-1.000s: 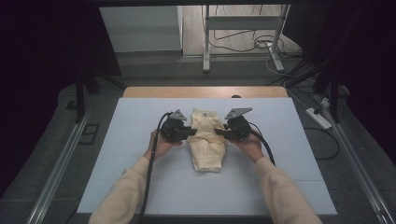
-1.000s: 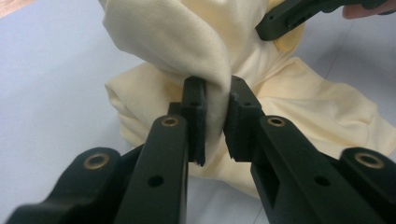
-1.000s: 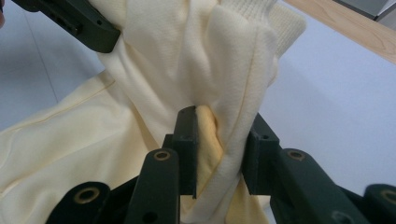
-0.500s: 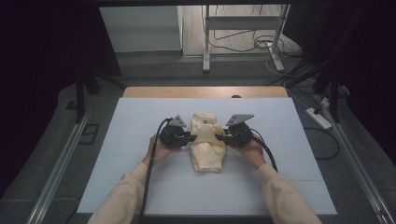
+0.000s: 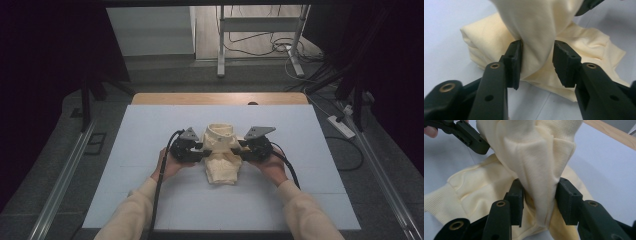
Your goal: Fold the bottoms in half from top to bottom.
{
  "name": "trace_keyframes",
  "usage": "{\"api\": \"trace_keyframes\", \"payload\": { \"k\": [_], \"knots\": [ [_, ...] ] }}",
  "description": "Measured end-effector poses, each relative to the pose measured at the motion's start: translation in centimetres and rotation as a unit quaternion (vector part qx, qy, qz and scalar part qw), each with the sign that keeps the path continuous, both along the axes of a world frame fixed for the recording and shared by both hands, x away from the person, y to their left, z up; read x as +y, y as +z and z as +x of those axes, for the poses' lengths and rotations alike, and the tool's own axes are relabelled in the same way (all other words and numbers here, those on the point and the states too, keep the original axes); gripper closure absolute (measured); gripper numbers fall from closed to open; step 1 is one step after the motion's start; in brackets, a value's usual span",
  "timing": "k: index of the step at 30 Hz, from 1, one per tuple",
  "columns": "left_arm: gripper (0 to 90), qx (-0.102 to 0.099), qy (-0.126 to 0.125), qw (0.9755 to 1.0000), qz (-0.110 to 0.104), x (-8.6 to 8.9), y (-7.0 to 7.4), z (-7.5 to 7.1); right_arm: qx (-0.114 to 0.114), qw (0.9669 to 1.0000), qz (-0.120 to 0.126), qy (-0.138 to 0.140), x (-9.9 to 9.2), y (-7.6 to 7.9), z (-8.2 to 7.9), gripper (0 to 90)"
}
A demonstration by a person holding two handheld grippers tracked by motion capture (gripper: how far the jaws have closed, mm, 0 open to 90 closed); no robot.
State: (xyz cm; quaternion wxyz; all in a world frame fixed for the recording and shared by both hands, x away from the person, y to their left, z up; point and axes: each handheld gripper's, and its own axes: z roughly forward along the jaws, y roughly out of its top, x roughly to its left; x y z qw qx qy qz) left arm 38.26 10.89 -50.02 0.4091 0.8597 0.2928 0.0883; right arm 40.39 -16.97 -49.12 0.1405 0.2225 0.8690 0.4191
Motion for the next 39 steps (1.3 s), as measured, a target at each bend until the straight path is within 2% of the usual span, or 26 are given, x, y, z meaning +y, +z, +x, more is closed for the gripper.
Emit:
{"api": "trace_keyframes", "payload": {
  "k": [4, 6, 8, 10, 12, 16, 20, 22, 25, 26, 29, 32, 36, 39],
  "knots": [
    [52.2, 0.001, 0.0, 1.0, 0.004, -0.1, 0.0, -0.4, -0.002, 1.0, 0.001, 0.0, -0.1, 0.1, -0.5, 56.2],
    [46.5, 0.003, 0.001, 0.9999, 0.015, 0.0, 0.1, -0.9, 0.002, 1.0, 0.003, -0.002, -0.3, 0.2, -0.9, 52.0],
    [38.8, 0.004, 0.007, 0.9998, 0.016, 0.2, 0.2, -1.5, 0.005, 0.9999, 0.006, -0.009, -0.6, 0.3, -1.4, 49.0],
    [34.5, 0.013, 0.01, 0.9998, 0.012, 0.6, 0.2, -2.2, 0.007, 0.9998, 0.009, -0.013, -1.0, 0.5, -2.0, 46.9],
    [31.9, 0.02, 0.007, 0.9995, 0.022, 0.9, 0.1, -2.9, 0.011, 0.9998, 0.008, -0.016, -1.4, 0.6, -2.5, 45.2],
    [31.7, 0.026, 0.016, 0.9993, 0.021, 2.3, 0.0, -4.0, 0.024, 0.9995, 0.003, -0.021, -2.4, 0.9, -3.6, 42.4],
    [31.9, 0.031, 0.03, 0.999, 0.008, 3.5, 0.2, -4.4, 0.033, 0.9989, 0.008, -0.032, -3.3, 1.1, -4.5, 41.7],
    [32.2, 0.026, 0.036, 0.999, 0.004, 3.8, 0.4, -4.5, 0.03, 0.9989, 0.01, -0.035, -3.5, 1.4, -4.7, 42.6],
    [32.4, 0.02, 0.042, 0.9989, -0.002, 3.9, 0.7, -4.5, 0.029, 0.9988, 0.019, -0.034, -3.2, 2.1, -4.8, 47.4],
    [32.4, 0.019, 0.043, 0.9989, -0.003, 3.9, 0.8, -4.4, 0.031, 0.9989, 0.02, -0.03, -2.7, 2.4, -4.8, 51.5],
    [32.4, 0.017, 0.047, 0.9987, -0.007, 3.9, 0.8, -4.3, 0.027, 0.9994, 0.014, -0.016, -1.5, 3.3, -4.7, 71.2],
    [32.4, 0.017, 0.045, 0.9988, -0.009, 3.6, 0.7, -4.2, 0.037, 0.9991, 0.015, 0.009, 0.4, 3.9, -4.4, 84.1],
    [31.8, 0.018, 0.047, 0.9987, -0.007, 3.7, 0.6, -4.1, 0.046, 0.9982, -0.001, 0.039, 3.2, 3.8, -4.3, 89.1],
    [31.6, 0.021, 0.052, 0.9984, -0.012, 3.9, 0.5, -4.2, 0.057, 0.9963, -0.028, 0.057, 4.5, 3.0, -4.7, 89.2]
  ]
}}
